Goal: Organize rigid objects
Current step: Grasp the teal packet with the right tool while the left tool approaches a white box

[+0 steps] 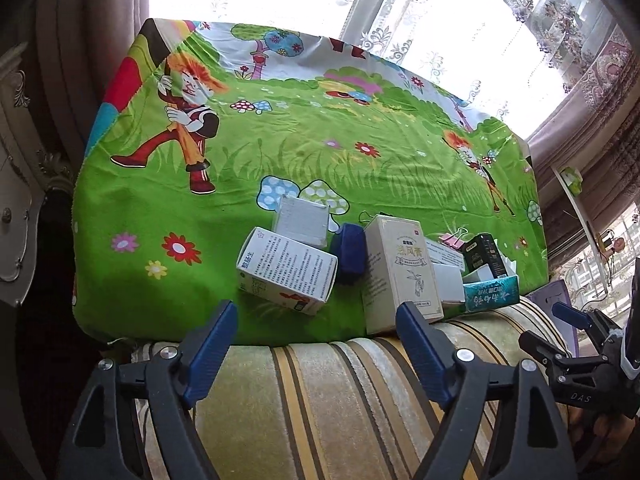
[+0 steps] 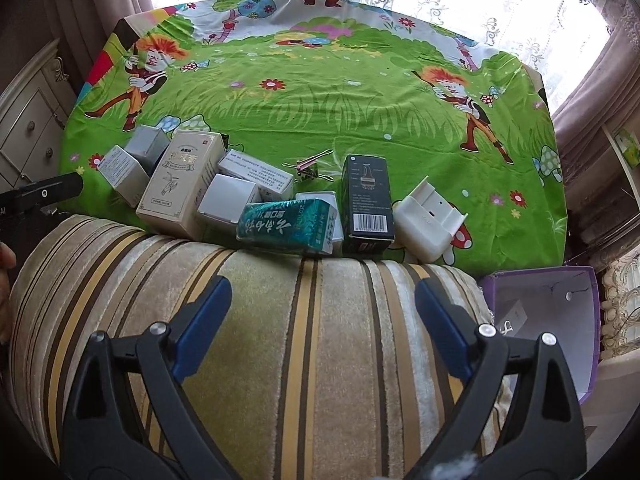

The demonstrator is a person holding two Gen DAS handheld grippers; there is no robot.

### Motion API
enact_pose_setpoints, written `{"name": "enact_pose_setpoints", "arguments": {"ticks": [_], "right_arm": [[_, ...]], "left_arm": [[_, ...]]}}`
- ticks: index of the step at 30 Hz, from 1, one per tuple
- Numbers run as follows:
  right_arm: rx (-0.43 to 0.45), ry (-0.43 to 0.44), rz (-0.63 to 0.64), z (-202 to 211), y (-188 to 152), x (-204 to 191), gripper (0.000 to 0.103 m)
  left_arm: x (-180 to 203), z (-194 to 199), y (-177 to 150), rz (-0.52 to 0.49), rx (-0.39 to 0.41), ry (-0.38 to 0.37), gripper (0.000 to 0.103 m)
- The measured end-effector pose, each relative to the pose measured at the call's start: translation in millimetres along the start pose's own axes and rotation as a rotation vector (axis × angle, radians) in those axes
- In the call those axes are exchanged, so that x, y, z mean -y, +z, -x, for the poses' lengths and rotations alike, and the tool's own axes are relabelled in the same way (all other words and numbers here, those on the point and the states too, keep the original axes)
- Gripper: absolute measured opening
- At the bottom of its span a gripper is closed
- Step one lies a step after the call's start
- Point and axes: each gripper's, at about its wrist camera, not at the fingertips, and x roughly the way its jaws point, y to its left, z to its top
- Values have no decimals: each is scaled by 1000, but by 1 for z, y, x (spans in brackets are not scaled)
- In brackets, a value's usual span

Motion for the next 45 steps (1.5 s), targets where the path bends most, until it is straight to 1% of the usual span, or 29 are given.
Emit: {"name": "enact_pose_setpoints", "arguments": {"ticks": [3, 5, 10, 14, 20, 25, 32, 36, 38, 39, 40, 42, 45], "right_arm": [[-12, -3, 7, -5, 3, -5, 97], [-21, -7, 17, -9, 5, -9, 98], [-34, -36, 23, -17, 13, -16, 99], [-54, -70, 57, -26, 18, -26, 100], [-75, -121, 99, -37, 23, -40, 100], [-100, -151, 114, -48, 26, -47, 100], [-125, -203, 130, -62, 30, -53, 100], [-128, -212, 125, -66, 33, -53, 100], [-129, -198, 114, -66, 33, -51, 93], [-134, -189, 107, -67, 32, -49, 85], [-139, -178, 98, -68, 32, -48, 81], [-144, -163, 86, -69, 31, -45, 77], [-129, -151, 89, -66, 30, -46, 77]], "left_arm": [[0, -16, 8, -59, -36, 45, 84], [1, -26, 13, -89, -60, 58, 84], [-1, -43, 22, -119, -94, 111, 85], [-2, -53, 25, -144, -111, 133, 85], [-1, -66, 25, -169, -146, 125, 87], [0, -70, 28, -180, -144, 110, 91], [-1, -74, 29, -180, -151, 74, 92], [-1, -73, 29, -179, -146, 67, 92], [-2, -70, 29, -171, -139, 58, 92], [-3, -69, 29, -169, -135, 56, 92], [-3, -68, 29, -169, -131, 53, 92], [-2, -66, 29, -176, -126, 51, 92], [1, -67, 28, -192, -130, 53, 92]]}}
